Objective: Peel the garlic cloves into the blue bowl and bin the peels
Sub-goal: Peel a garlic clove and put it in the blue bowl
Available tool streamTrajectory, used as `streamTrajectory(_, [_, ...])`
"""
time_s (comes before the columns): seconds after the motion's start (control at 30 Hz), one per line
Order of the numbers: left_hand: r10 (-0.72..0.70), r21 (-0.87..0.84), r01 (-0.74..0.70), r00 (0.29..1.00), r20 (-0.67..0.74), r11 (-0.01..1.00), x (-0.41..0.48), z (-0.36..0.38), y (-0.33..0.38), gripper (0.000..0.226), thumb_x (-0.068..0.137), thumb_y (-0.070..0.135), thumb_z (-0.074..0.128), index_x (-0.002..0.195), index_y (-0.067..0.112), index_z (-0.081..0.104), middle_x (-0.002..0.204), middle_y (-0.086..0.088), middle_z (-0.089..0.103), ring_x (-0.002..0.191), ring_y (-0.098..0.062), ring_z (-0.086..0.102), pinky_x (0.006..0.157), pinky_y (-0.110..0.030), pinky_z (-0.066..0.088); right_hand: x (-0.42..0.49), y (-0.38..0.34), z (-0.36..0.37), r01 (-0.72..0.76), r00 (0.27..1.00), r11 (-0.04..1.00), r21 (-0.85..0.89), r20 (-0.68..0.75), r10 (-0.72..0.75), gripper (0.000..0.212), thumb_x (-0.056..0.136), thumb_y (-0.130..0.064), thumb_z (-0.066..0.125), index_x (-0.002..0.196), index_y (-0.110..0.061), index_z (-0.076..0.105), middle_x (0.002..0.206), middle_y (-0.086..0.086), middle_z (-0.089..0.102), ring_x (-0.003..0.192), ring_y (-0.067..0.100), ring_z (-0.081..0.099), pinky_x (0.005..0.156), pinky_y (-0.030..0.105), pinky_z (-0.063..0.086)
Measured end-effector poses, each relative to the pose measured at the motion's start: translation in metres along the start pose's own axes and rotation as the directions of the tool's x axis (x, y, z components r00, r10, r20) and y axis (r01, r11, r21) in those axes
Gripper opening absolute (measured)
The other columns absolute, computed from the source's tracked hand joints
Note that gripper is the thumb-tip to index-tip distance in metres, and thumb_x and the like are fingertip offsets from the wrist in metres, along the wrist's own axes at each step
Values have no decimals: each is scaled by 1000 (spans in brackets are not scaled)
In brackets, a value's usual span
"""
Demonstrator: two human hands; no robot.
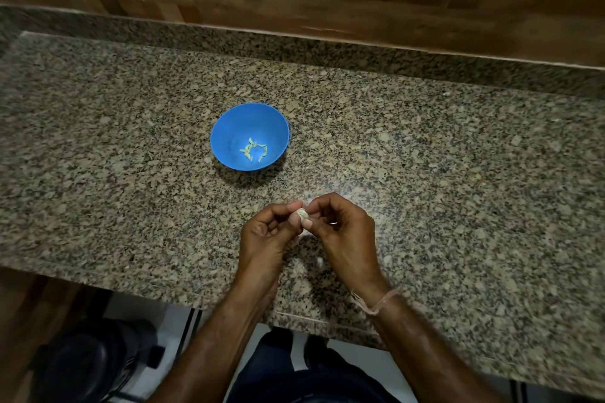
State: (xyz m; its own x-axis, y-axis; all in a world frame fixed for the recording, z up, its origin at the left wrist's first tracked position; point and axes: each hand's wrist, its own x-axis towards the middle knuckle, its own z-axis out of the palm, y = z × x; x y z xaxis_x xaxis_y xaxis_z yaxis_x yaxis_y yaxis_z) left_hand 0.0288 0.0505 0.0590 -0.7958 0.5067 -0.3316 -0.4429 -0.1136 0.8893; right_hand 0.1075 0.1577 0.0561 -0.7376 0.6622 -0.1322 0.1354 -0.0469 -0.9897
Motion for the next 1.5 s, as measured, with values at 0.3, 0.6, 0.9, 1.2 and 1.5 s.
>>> streamTrajectory(0.3, [13, 153, -14, 1000, 1, 988, 0, -8, -5, 10, 87, -7, 70, 90, 1, 65, 87, 2, 77, 86, -8, 74, 77, -22, 58, 6, 12, -1, -172, 973, 979, 112, 173, 151, 14, 88, 3, 78, 92, -7, 70, 81, -1, 72, 77, 11, 66, 76, 31, 61])
streamTrajectory(0.6, [-14, 241, 22, 999, -39, 970, 4, -17, -16, 10, 87, -4, 73, 91, 1, 66, 94, -11, 76, 92, -16, 74, 79, -26, 59, 0, 24, 9, -173, 983, 985, -17, 56, 174, 14, 88, -2, 80, 91, -14, 73, 86, -3, 76, 83, 19, 71, 78, 33, 62])
streamTrajectory(0.9, [-26, 262, 45, 997, -74, 964, 14, -18, -18, 8, 91, -3, 71, 97, -2, 65, 94, -21, 73, 86, -18, 74, 74, -26, 60, 3, 32, 20, -124, 992, 988, -88, -41, 121, 7, 96, -7, 71, 93, -14, 71, 87, -1, 74, 84, 15, 70, 72, 25, 59])
streamTrajectory(1.2, [211, 766, -164, 977, 39, 621, 50, -36, -36, 18, 88, 6, 76, 93, 19, 65, 92, 4, 65, 80, -5, 61, 64, -9, 45, 10, 60, 11, -182, 983, 942, -282, -72, 168, 11, 97, -8, 71, 90, -17, 73, 84, -3, 76, 80, 13, 74, 76, 41, 64])
streamTrajectory(1.5, [325, 902, -225, 940, 102, 368, 33, -56, -62, 48, 87, 27, 80, 123, 17, 49, 119, -1, 46, 107, -18, 48, 80, -34, 47, 9, 68, 4, 37, 997, 685, -728, 77, 28, 14, 95, -15, 68, 82, -19, 68, 80, -5, 64, 74, 13, 58, 67, 33, 47])
